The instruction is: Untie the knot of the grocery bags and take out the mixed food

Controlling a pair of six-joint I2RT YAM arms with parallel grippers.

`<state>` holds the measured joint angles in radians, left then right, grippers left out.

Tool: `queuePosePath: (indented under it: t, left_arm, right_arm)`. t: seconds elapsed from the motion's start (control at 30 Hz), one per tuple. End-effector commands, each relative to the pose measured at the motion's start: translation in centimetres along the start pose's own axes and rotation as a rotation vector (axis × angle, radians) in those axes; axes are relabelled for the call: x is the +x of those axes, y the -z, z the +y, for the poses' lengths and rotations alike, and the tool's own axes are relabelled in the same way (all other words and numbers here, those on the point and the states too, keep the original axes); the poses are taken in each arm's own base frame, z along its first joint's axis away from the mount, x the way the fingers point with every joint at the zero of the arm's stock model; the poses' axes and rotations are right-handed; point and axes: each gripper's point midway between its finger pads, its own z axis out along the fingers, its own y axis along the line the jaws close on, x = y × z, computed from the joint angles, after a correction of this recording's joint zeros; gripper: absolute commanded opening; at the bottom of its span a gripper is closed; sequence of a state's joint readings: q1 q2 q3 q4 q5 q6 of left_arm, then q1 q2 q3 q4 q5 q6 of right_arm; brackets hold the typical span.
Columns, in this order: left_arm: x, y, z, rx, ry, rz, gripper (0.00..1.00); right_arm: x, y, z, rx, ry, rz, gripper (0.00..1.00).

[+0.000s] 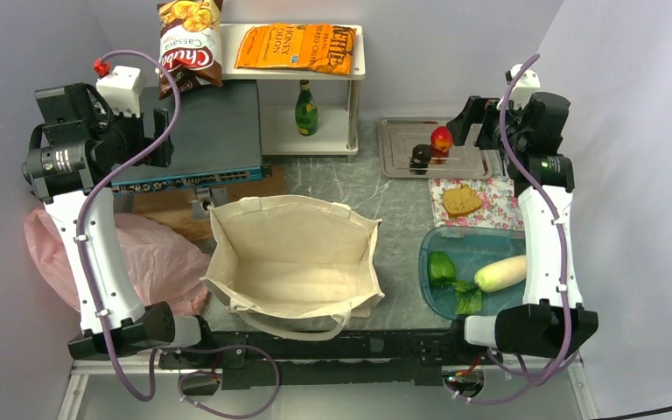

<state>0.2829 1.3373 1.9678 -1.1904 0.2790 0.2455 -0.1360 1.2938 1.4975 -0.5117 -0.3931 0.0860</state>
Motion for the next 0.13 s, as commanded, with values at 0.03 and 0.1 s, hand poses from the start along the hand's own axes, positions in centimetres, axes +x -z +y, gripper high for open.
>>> queuePosePath:
  t: [0.03,0.1]
  left_arm:
    - [-2.28,1.28,0.72,-0.052,0.01,-0.081,0.99]
    - [-2.59,1.36,0.69,-0.049,0.011,-0.092,0.99]
  right_arm:
    - [-2.36,0.95,1.37,-0.041,0.046,-0.051,1.0]
    - [-2.5,1.04,1.65,-0.052,0.043,-0.059,1.0]
